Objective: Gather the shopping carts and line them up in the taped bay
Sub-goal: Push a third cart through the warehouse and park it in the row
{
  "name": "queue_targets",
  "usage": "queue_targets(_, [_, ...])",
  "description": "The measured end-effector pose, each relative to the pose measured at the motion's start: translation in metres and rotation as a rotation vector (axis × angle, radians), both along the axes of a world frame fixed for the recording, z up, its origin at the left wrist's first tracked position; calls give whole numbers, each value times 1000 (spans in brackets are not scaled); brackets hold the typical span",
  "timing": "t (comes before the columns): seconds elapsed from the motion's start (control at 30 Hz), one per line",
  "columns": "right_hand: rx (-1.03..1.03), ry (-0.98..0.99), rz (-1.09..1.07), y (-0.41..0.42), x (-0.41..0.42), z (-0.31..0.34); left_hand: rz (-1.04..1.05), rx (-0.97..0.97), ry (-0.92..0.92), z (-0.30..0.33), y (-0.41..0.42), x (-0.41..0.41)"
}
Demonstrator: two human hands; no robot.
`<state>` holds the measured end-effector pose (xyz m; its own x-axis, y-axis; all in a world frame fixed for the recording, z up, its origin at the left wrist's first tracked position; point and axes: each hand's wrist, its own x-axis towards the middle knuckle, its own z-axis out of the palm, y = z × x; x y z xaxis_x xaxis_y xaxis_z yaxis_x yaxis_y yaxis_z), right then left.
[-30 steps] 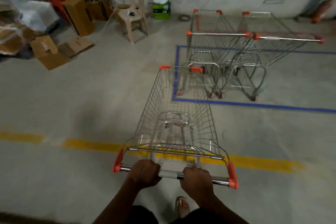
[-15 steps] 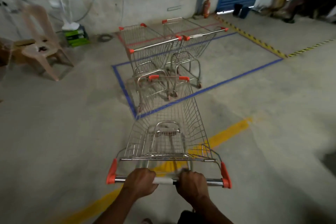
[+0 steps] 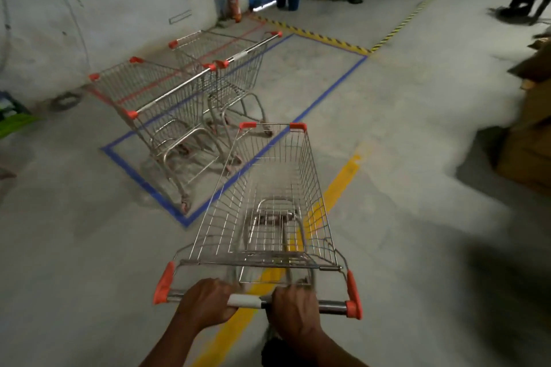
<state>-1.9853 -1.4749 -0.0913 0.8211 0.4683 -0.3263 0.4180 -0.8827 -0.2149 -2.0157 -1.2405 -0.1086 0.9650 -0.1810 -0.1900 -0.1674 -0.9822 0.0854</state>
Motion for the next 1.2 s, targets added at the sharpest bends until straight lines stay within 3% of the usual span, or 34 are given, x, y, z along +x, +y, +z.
queue_targets(0.27, [-12, 48, -111, 56, 39, -3, -170, 96, 28, 5, 58, 78])
queue_targets(0.37, [1, -45, -147, 73, 54, -2, -200, 114, 55, 2, 74, 109])
queue_targets(0.5, [-32, -54, -310, 89, 76, -11, -253, 113, 105, -3, 89, 148])
queue_targets(0.73, [-115, -61, -407, 114, 105, 13, -359, 115, 113, -5, 106, 209])
queue_targets(0.9, [-145, -104, -479, 126, 134, 0, -416, 212, 142, 14, 102, 250])
queue_targets(1.2, [-183, -198, -566, 70, 204, -17, -416, 97, 151, 28, 42, 316])
